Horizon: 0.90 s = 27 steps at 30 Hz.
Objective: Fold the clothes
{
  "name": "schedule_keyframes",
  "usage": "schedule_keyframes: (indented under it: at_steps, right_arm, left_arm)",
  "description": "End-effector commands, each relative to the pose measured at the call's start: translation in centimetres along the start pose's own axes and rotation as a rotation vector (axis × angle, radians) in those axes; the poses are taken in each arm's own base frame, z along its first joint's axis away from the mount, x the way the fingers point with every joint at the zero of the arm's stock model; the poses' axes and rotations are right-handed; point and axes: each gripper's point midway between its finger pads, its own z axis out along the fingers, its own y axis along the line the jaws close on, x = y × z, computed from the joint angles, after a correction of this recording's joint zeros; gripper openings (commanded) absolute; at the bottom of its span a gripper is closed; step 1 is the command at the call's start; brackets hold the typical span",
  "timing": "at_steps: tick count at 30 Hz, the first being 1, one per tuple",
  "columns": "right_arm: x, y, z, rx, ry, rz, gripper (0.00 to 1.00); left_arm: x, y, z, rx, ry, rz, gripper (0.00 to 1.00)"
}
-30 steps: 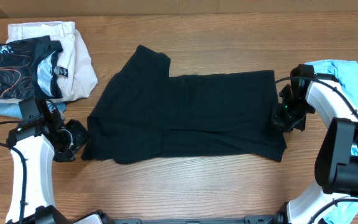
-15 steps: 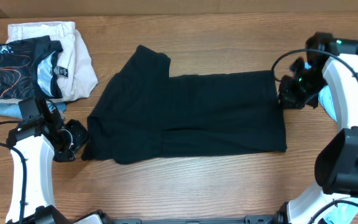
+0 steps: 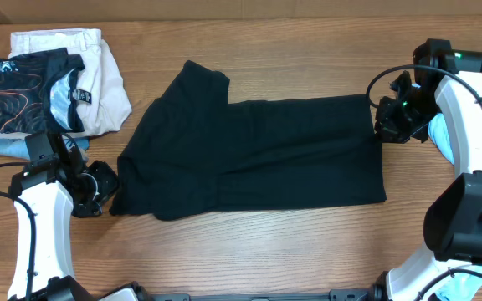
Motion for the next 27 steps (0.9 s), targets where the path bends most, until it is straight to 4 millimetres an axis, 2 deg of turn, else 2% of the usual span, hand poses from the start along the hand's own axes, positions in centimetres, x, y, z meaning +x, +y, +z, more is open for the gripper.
schedule_keyframes:
  at_steps: [1,4,7,10,19,23,27]
  right_arm:
    - [1.0,0.6,-1.0,-0.022,0.016,-0.029,0.04]
    - [3.4,0.3,-1.5,-0.006,0.094,-0.034,0.04]
    - [4.7,-0.2,-2.1,0.007,0.131,0.01,0.04]
    - [5.1,-1.9,-2.0,0.08,0.142,0.08,0.04]
    - [7.9,-2.9,0.6,0.112,0.271,0.124,0.04]
    - [7.9,-3.1,0.7,0.12,0.271,0.123,0.04]
    - [5.4,-3.4,1.3,0.128,0.17,0.104,0.04]
  left_arm:
    - [-0.6,-0.4,-0.7,0.022,-0.025,0.016,0.55]
    - [-0.7,-0.4,-0.8,0.023,-0.029,0.016,0.55]
    - [-0.7,-0.4,-0.8,0.023,-0.028,0.016,0.55]
    - [-0.7,-0.4,-0.8,0.023,-0.028,0.017,0.55]
    - [-0.8,-0.4,-0.8,0.025,-0.031,0.018,0.55]
    - [-0.9,-0.5,-0.8,0.026,-0.035,0.019,0.55]
    - [-1.0,-0.5,-0.8,0.027,-0.038,0.019,0.55]
